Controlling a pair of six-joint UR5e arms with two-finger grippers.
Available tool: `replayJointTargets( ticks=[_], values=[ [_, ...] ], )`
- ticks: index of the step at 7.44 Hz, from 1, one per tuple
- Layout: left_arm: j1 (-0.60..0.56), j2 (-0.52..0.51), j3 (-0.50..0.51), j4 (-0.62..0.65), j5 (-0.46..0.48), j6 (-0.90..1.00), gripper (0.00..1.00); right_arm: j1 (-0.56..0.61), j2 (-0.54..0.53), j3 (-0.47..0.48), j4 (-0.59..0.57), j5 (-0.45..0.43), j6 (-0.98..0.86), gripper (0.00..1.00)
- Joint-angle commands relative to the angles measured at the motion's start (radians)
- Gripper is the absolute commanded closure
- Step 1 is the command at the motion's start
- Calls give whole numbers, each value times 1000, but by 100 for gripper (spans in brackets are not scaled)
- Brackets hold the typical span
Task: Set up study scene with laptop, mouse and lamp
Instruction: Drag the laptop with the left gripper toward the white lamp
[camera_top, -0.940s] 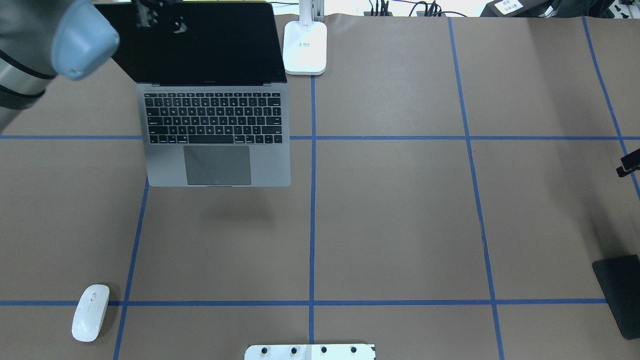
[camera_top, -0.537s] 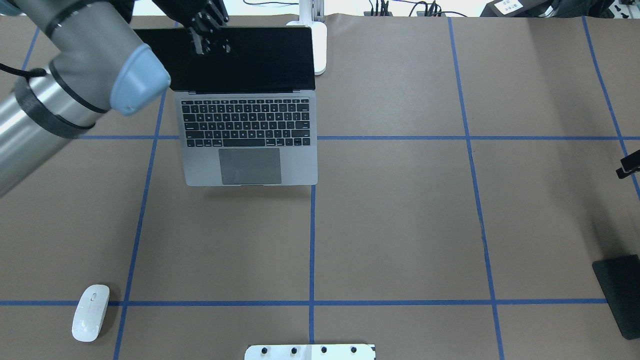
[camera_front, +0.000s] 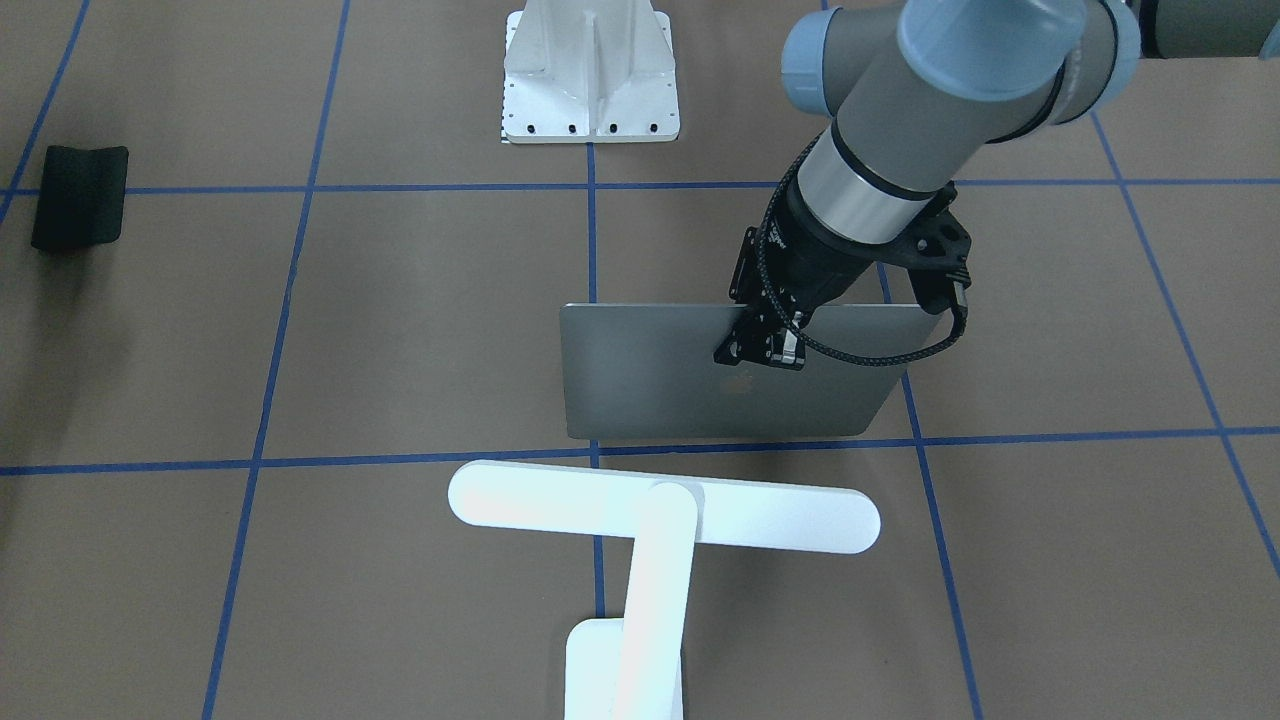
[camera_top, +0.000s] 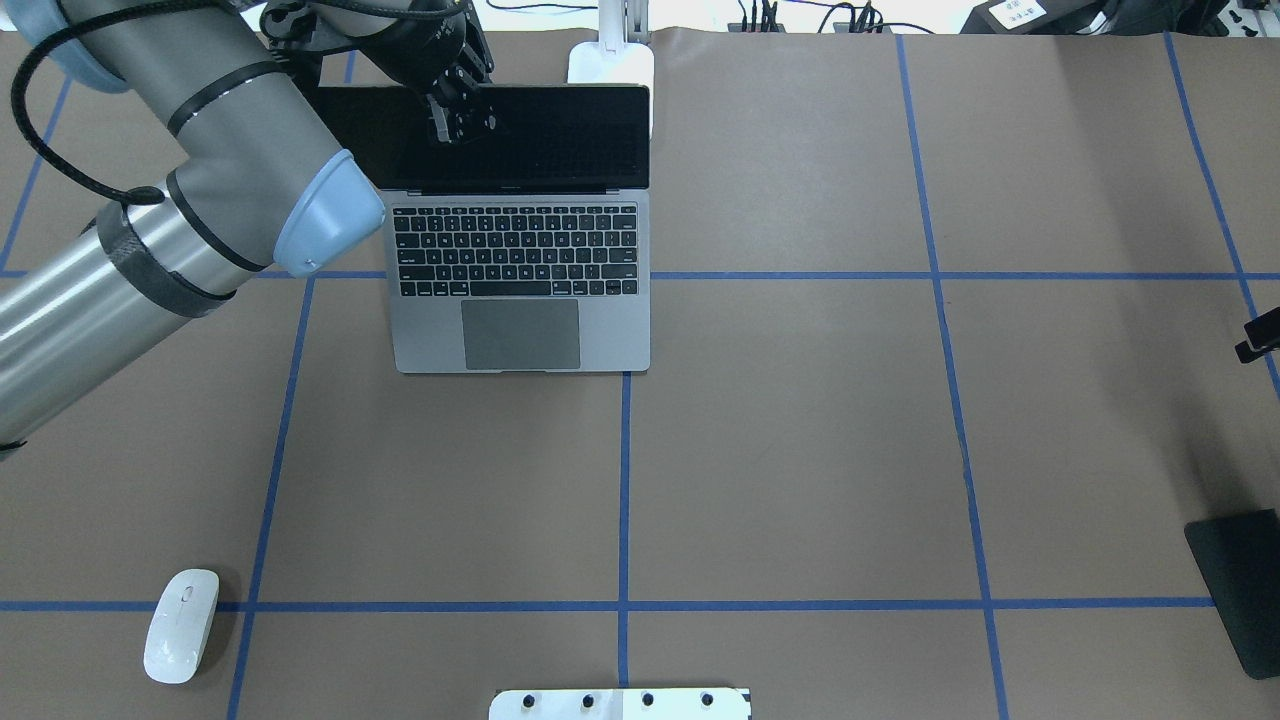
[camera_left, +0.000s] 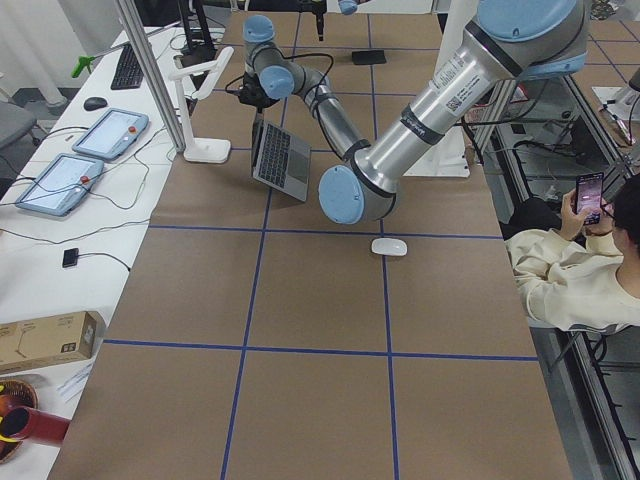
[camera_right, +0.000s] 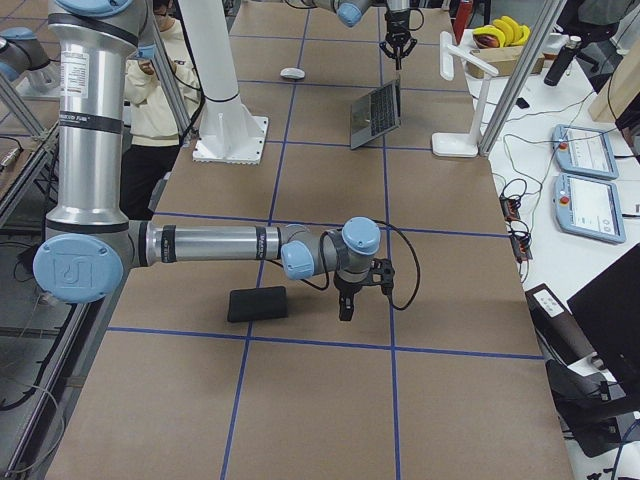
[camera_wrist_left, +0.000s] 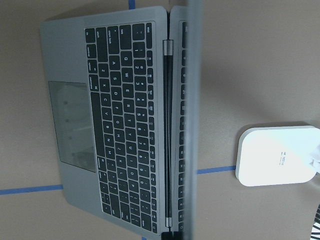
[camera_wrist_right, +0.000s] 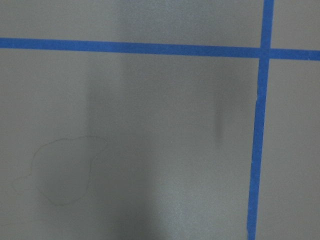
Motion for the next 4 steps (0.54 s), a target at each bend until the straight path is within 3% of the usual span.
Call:
replayJointTargets(
  ticks=[1,4],
  values=[
    [4,-4,70,-86,66,-12,100,0,-1,-3,-2,1,0,0],
    [27,-47,188,-186,155,-59,100,-6,-1,-3,-4,1,0,0]
  ],
)
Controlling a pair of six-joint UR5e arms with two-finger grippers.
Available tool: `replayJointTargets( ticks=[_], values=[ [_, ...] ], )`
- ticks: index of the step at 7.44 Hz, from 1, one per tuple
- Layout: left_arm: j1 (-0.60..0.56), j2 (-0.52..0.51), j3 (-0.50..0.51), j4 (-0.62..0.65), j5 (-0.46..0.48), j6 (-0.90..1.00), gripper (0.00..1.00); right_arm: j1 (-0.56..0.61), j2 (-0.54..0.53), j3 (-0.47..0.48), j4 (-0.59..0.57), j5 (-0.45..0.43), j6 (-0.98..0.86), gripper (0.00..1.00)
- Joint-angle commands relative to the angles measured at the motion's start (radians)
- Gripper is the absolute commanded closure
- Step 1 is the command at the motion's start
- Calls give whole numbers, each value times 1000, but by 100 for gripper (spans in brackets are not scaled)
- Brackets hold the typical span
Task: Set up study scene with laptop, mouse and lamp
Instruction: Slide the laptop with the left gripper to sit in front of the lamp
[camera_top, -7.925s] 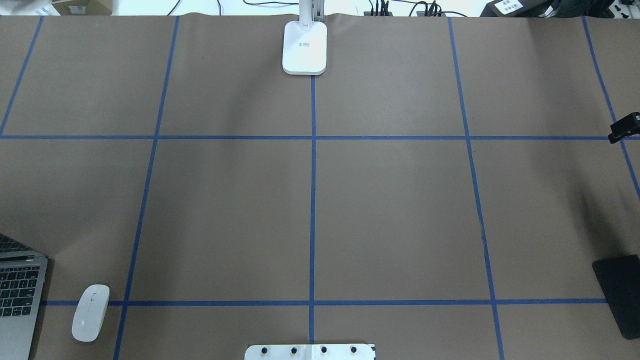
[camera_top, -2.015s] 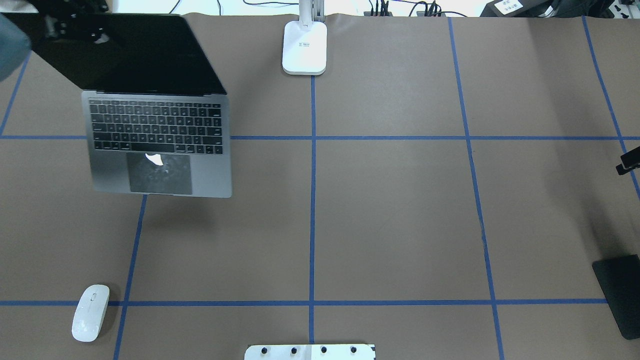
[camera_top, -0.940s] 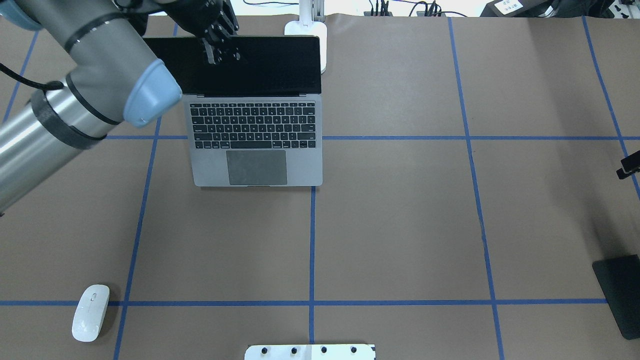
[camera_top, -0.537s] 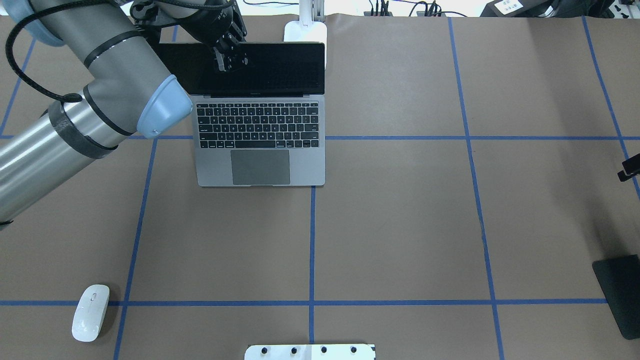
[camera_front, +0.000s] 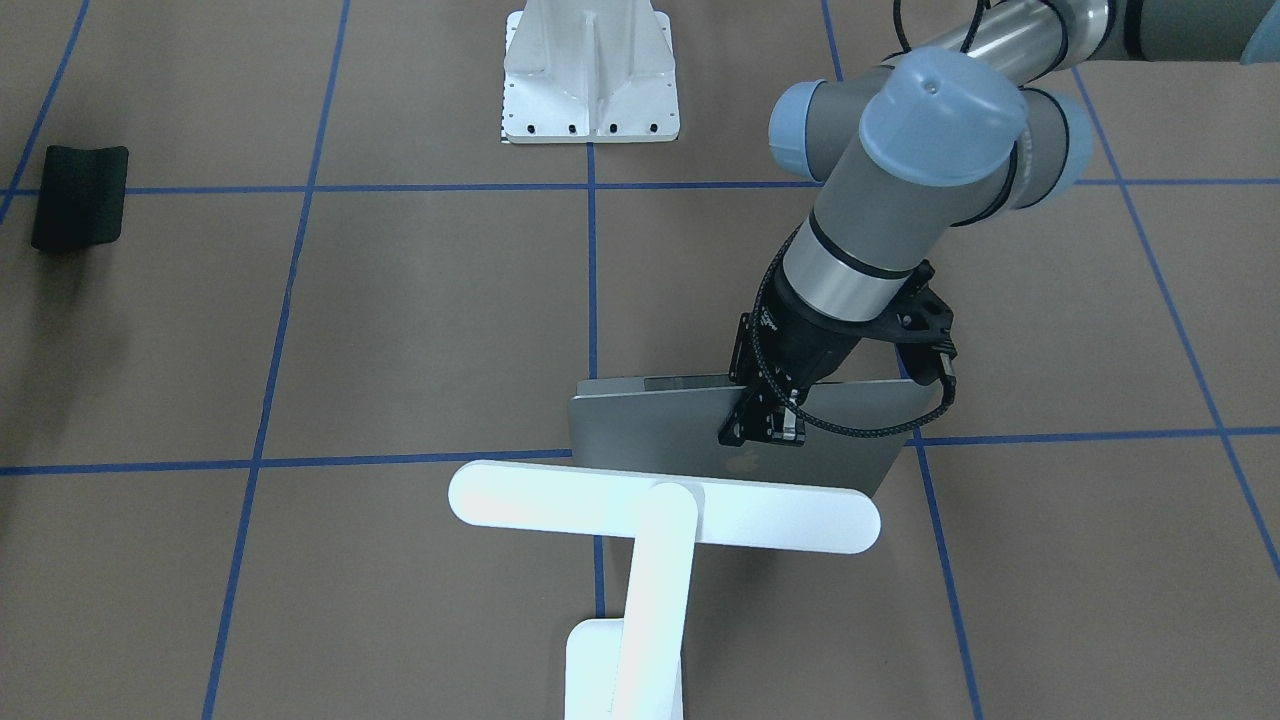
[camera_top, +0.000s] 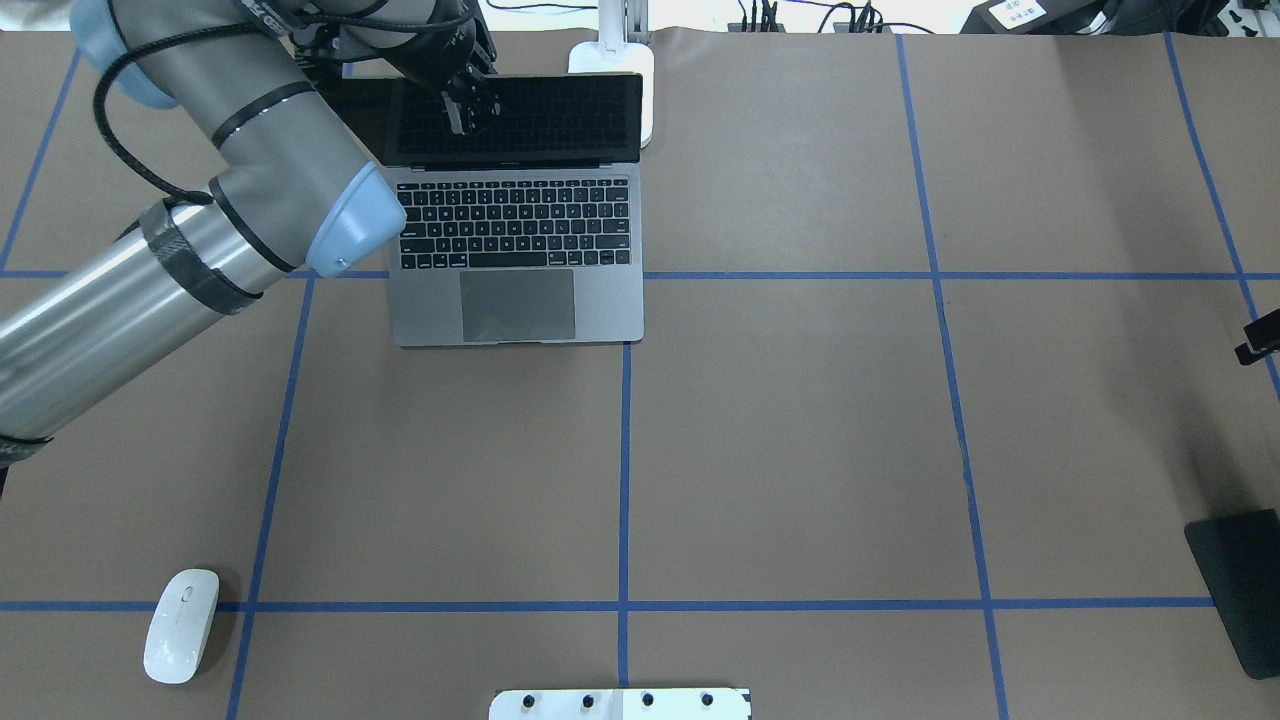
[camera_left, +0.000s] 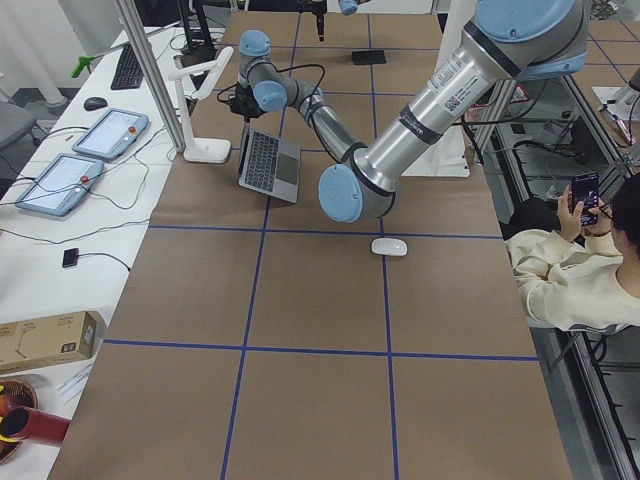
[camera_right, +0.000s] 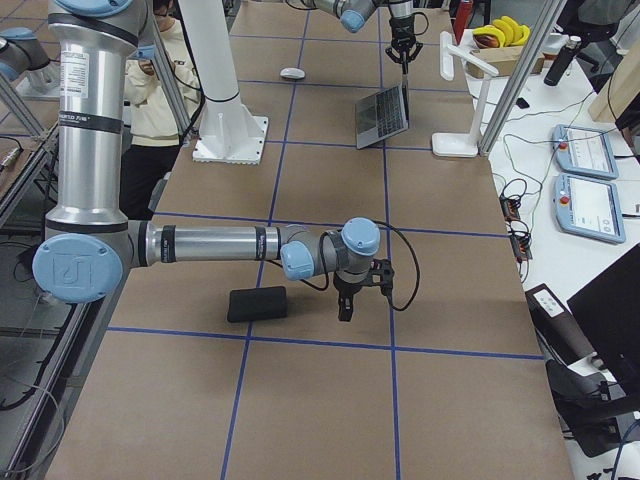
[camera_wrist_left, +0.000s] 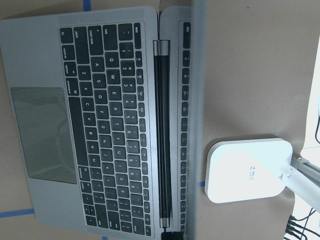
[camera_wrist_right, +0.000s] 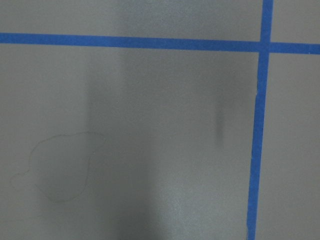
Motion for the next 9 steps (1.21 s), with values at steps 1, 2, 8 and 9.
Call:
replayJointTargets(
  ticks=[1,2,8,9],
  values=[
    [12,-40,87,-62,51,-23,100,-5,0,1,-1,0,0,0],
    [24,-43,99,-75,75,-23,100,-5,-2,0,-1,0,0,0],
    [133,-57,173,-242,230,-22,100,-5,-8,-2,-1,0,-3,0],
    [132,-72,199,-250,238,-22,100,-5,-9,-2,-1,0,-3,0]
  ],
)
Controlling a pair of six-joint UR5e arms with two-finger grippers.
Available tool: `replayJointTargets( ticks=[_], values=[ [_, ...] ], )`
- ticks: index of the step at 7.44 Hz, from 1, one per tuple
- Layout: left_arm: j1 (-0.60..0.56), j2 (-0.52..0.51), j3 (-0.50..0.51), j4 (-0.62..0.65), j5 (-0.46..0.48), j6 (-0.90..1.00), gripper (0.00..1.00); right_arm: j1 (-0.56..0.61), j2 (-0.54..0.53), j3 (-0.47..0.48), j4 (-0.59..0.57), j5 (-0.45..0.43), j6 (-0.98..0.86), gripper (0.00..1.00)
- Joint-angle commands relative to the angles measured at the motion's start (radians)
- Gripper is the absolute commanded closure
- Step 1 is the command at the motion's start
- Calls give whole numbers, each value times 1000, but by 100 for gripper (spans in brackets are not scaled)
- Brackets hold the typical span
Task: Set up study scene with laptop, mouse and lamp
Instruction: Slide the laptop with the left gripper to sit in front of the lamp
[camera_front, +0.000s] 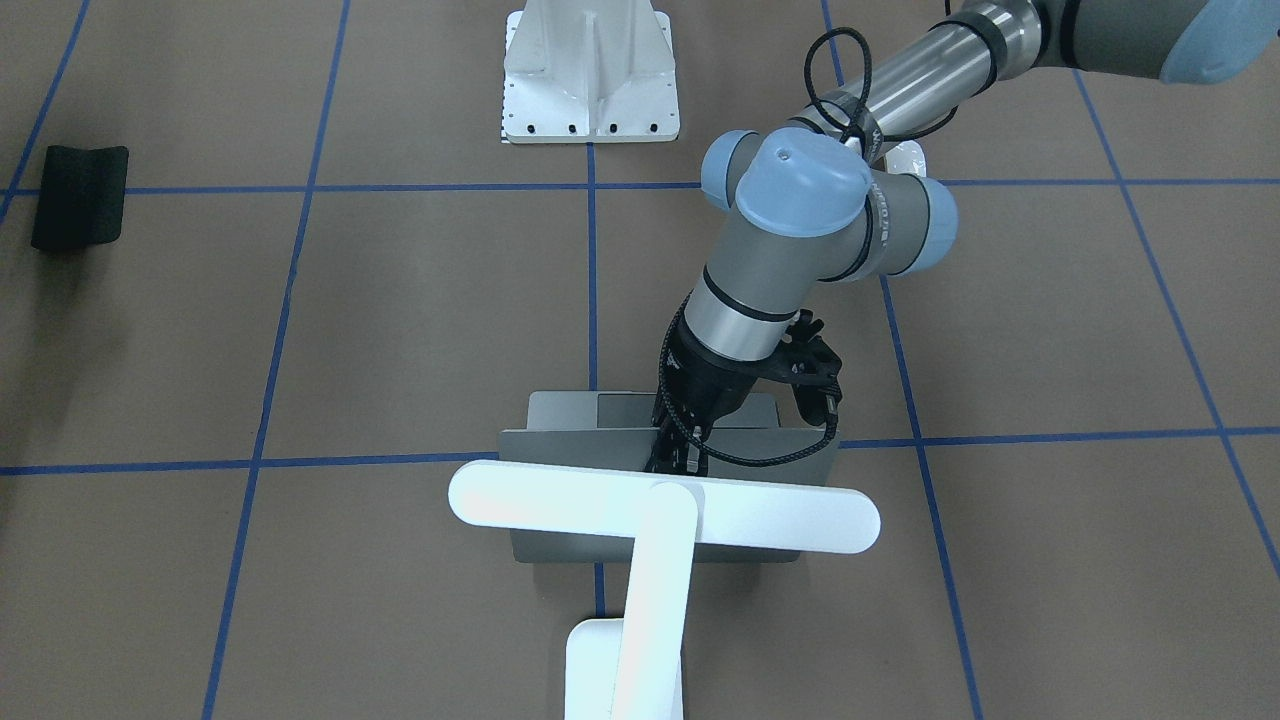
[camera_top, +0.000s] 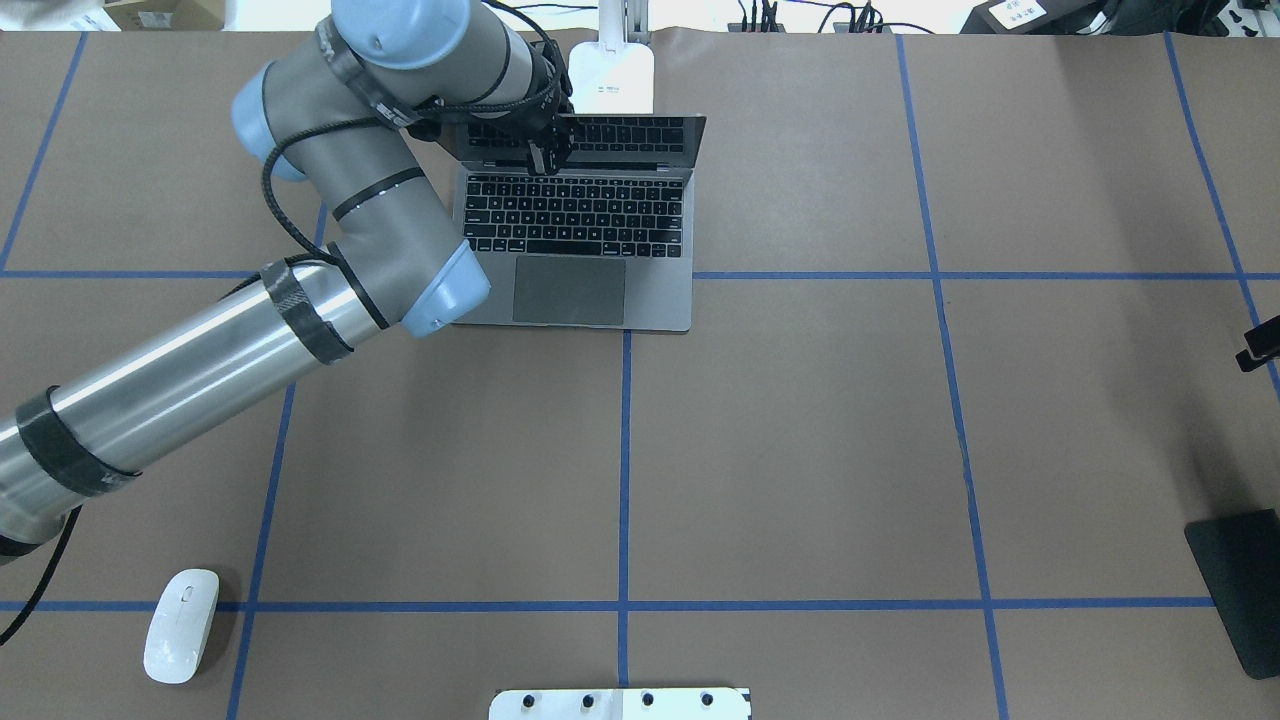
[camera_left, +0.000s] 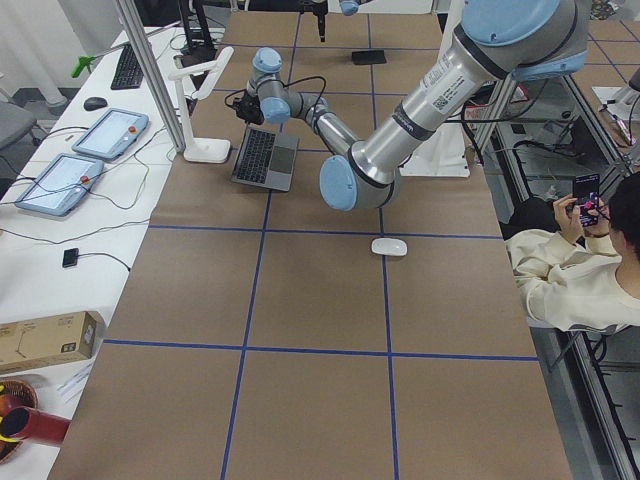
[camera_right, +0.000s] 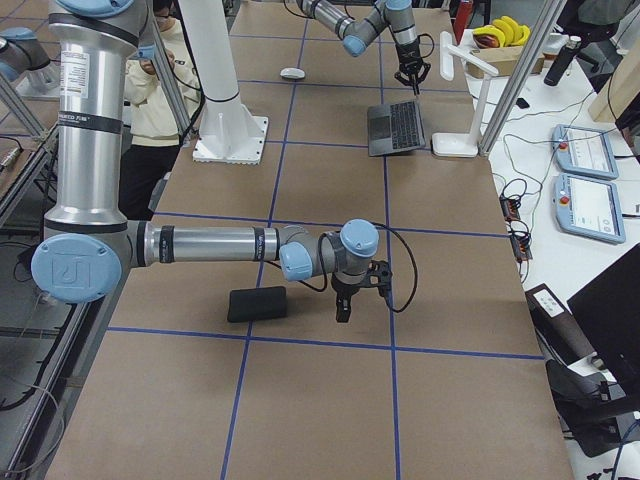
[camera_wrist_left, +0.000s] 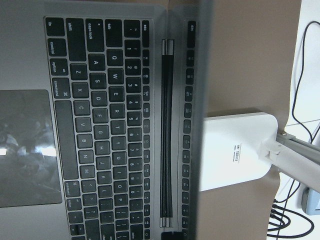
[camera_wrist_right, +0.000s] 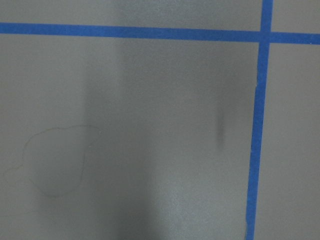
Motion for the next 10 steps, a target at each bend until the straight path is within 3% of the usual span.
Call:
replayJointTargets(
  ticks=[1,6,7,8,10],
  values=[
    [9,-16,39,-16,36,0,100,0,-7,1,5,0,-1,0],
    [8,-42,71,-18,86,-3,99,0,-15,3,8,0,-2,0],
    [8,-40,71,-18,86,-3,75,0,-18,3,8,0,-2,0],
    [6,-40,70,-18,86,-4,63,0,-18,3,8,0,-2,0],
    [1,-37,59,-19,84,3,53,0,-16,3,6,0,-2,0]
  ],
)
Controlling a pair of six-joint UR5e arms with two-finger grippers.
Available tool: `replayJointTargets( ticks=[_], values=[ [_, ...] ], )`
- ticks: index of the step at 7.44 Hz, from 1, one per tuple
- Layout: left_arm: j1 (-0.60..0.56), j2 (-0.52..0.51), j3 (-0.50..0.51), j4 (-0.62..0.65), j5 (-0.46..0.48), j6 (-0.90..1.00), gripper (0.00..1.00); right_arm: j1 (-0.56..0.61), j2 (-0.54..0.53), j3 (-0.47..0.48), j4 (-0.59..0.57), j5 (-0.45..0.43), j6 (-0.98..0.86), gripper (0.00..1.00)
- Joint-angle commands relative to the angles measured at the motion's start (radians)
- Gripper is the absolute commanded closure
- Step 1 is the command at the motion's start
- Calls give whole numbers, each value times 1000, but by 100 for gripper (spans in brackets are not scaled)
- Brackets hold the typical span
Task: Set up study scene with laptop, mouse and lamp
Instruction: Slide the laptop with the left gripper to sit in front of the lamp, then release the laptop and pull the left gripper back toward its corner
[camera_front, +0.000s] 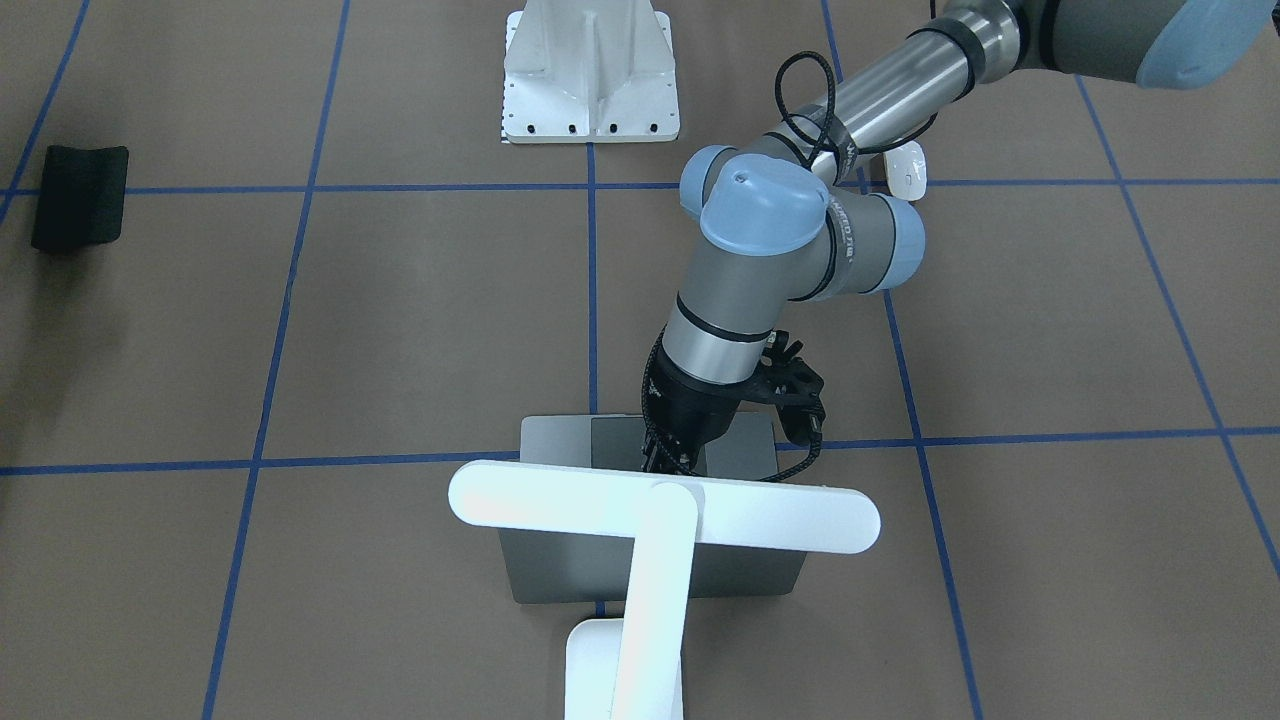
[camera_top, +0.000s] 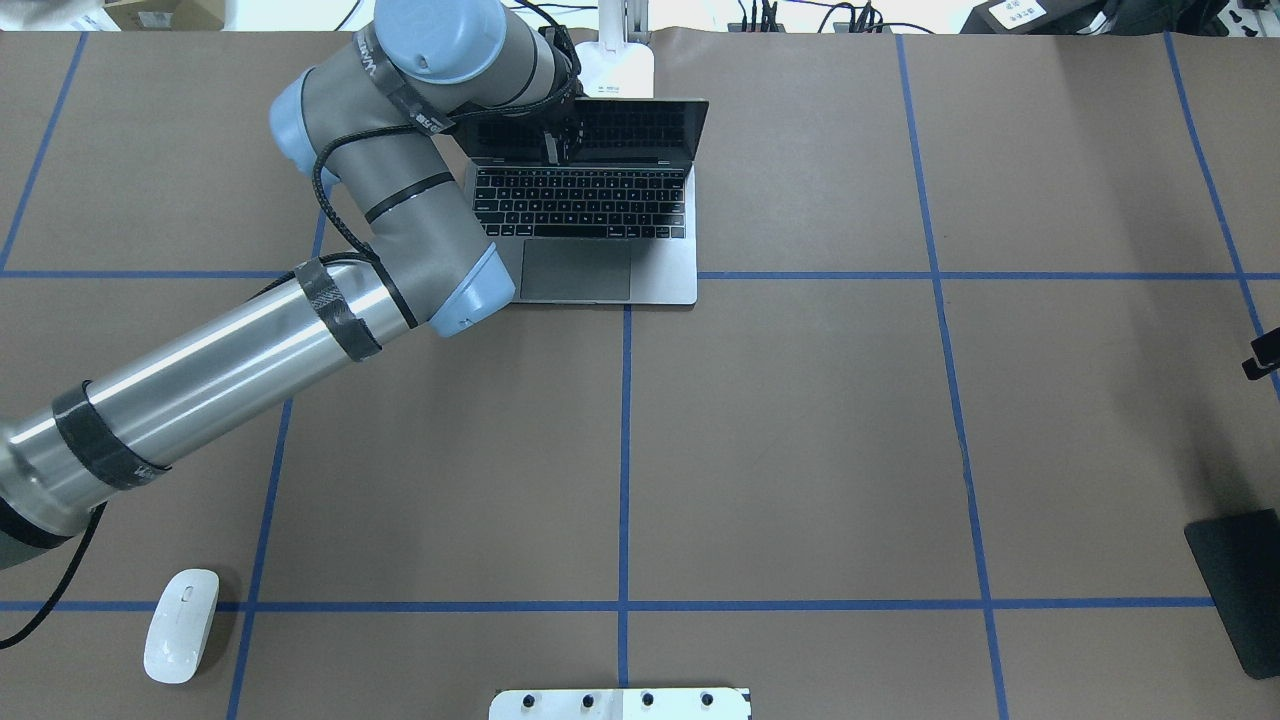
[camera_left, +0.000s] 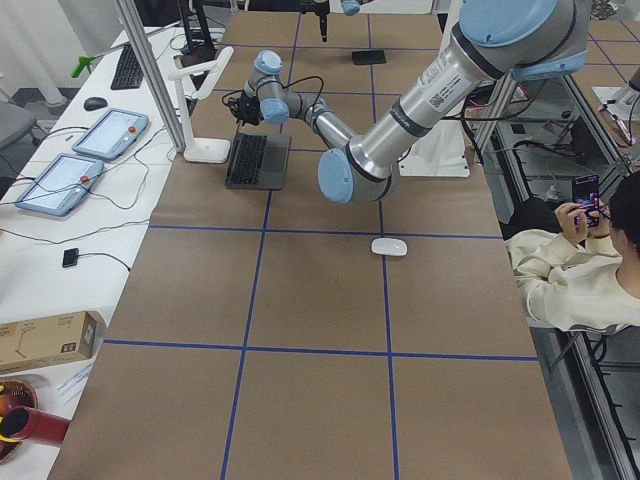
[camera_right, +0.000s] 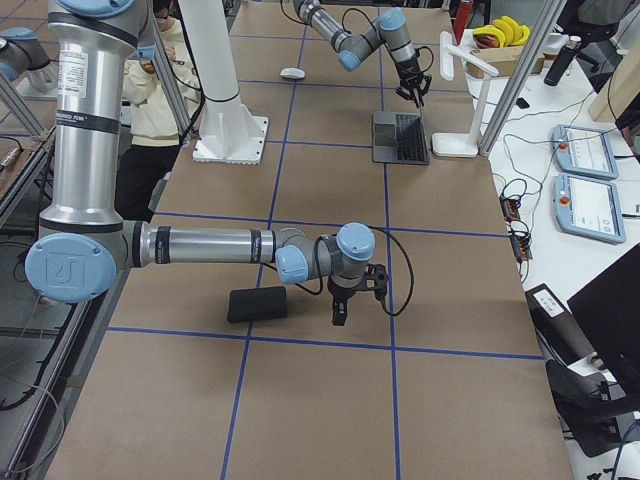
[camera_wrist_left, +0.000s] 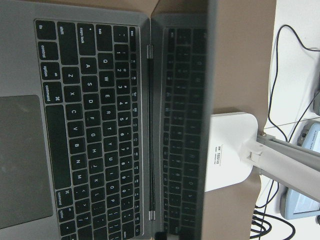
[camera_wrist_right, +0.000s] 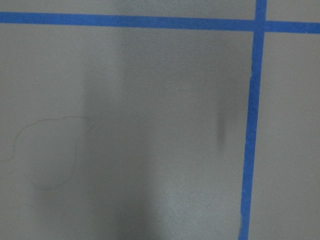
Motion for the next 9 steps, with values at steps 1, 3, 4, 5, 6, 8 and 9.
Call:
replayJointTargets(
  ticks=[1,3,4,5,6,8,9],
  values=[
    [-9,21,-63,6,-6,9,51,0,3,0,-1,0,0,0],
    [-12,167,-293,20,-35,10,49,0,3,2,0,0,0,0],
    [-14,232,-391,29,-36,13,49,0,3,2,0,-2,-2,0],
    [-24,267,-457,33,-56,15,49,-2,13,-1,0,-12,0,0],
    [-34,322,-508,34,-103,47,49,0,12,0,5,-12,-2,0],
    [-58,442,-631,154,-208,378,49,-2,1,-4,26,-15,-38,0],
    [-75,471,-684,278,-245,593,49,0,-2,-12,25,-6,-26,0]
  ],
)
